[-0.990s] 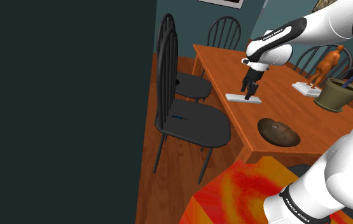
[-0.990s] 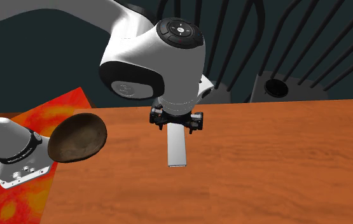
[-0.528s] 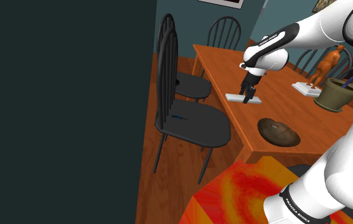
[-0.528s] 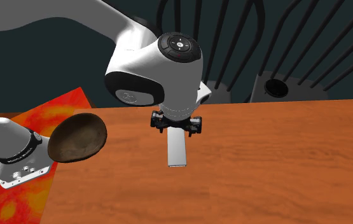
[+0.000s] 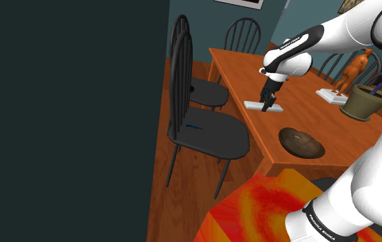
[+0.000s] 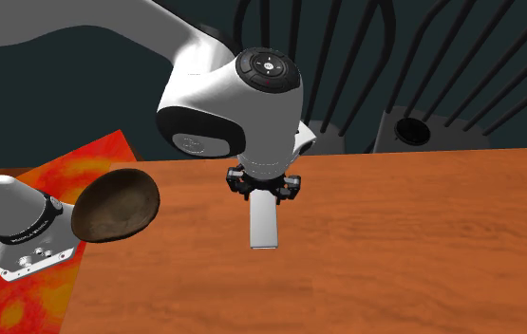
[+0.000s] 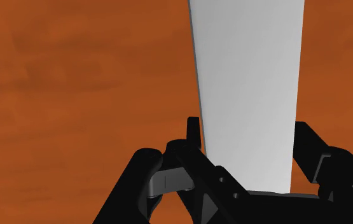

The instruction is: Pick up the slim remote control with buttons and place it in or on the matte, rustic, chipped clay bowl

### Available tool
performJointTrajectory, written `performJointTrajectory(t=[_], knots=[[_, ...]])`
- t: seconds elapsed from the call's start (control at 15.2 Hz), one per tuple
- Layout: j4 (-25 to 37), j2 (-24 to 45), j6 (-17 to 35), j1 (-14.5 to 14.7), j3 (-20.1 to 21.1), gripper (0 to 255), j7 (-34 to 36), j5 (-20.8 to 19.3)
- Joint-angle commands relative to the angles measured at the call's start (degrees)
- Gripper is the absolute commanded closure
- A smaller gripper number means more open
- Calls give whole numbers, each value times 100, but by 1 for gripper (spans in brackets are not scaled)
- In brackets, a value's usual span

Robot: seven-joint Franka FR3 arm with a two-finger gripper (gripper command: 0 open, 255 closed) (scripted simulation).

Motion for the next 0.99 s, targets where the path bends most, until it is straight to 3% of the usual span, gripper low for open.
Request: performJointTrajectory(t=[0.0,0.33,0.92], knots=[[-4,5,0,-1,0,255,1,1],[-2,7,0,-1,1,255,2,3],[256,-464,-616,99,-96,255,287,-407]])
